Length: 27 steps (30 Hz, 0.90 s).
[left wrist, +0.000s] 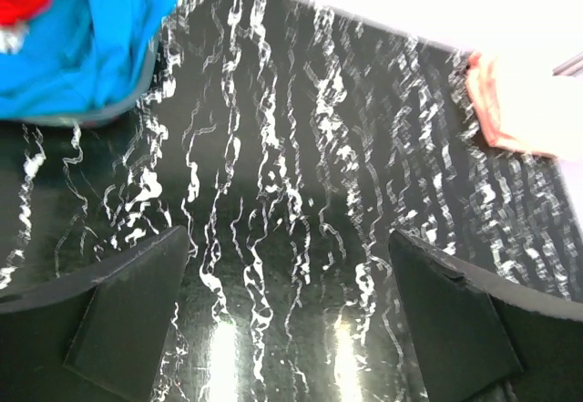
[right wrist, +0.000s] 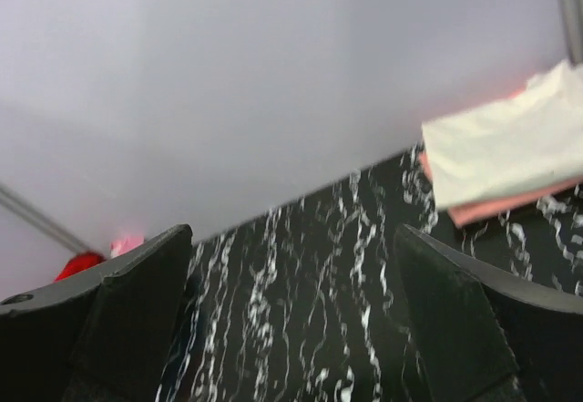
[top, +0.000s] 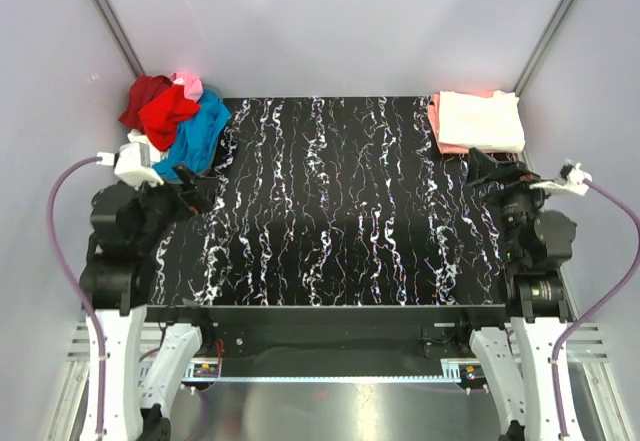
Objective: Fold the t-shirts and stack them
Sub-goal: Grab the tshirt from the pile
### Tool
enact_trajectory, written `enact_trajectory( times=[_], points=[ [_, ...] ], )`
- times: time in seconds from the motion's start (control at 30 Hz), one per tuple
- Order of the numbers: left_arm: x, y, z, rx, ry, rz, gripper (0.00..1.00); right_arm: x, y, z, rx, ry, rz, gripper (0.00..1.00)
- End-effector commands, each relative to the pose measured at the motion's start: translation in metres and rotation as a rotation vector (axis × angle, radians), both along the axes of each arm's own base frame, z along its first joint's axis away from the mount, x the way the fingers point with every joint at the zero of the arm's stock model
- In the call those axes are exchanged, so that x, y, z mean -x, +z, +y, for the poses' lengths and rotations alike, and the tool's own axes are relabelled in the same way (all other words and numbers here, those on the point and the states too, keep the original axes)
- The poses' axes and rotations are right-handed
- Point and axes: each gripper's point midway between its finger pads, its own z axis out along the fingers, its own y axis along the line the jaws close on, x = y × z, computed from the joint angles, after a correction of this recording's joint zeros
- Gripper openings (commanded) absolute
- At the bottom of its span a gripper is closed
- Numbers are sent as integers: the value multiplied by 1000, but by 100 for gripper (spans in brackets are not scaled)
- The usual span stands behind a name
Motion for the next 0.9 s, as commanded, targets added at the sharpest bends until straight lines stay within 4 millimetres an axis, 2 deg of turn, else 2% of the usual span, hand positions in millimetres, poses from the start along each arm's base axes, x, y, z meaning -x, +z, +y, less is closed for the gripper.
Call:
enact_trajectory(
  times=[0.0,0.03,0.07,0.1,0.13,0.17,0.2,0.23,0.3,0.33,0.4,0.43,0.47,0.5,0.53,0.57,0.6,0.63,0.67,0.73,0.77,0.8,0.83,0.87],
  points=[
    [29,-15,-2,-16,-27,77,99,-24,-65,26,-60,137,350,100],
    [29,-19,-6,-5,-48,79,99,-30,-47,29,-44,155,364,100],
    [31,-24,-6,0,-41,87,99,-35,-63,31,-38,167,471,100],
    [31,-41,-4,16,-23,126,99,-54,-87,31,-26,175,599,100],
    [32,-45,2,9,14,118,99,-62,-68,30,-18,169,605,100],
    [32,-51,7,-1,43,119,99,-62,-83,28,-3,166,711,100],
    [30,-62,12,4,81,132,99,-77,-81,30,4,184,749,100],
    [27,-62,26,-10,163,120,99,-80,-84,35,10,214,773,100],
    [19,-56,34,8,230,103,99,-87,-85,54,-19,327,777,100],
    [9,-60,39,8,264,133,99,-92,-79,63,-38,375,735,100],
    [-12,-44,39,38,281,124,99,-75,-90,93,-112,507,732,100],
    [-23,-40,39,46,287,138,99,-74,-89,105,-119,545,693,100],
    [-47,-36,38,55,294,181,99,-63,-88,117,-122,574,666,100],
    [-60,-31,38,54,291,187,99,-45,-119,139,-109,632,721,100],
    [-72,-28,43,53,307,196,99,-44,-124,146,-116,632,692,100],
    [-97,-28,48,45,322,226,99,-34,-129,154,-124,663,677,100],
    [-110,-26,56,31,356,222,99,-21,-169,157,-146,669,748,100],
    [-122,-27,62,20,382,232,99,-18,-173,167,-152,692,711,100],
    [-142,-27,73,10,414,243,99,-3,-204,167,-185,690,760,100],
    [-163,-28,88,-4,456,252,99,1,-220,170,-173,689,738,100],
    [-173,-13,96,-10,474,222,98,4,-229,168,-170,681,745,100],
    [-187,-29,106,-35,507,266,98,6,-240,167,-171,680,745,100],
    [-194,-29,112,-47,519,268,98,5,-237,169,-168,691,725,100],
    [-203,-21,122,-60,543,250,98,5,-235,170,-163,699,715,100]
  ],
)
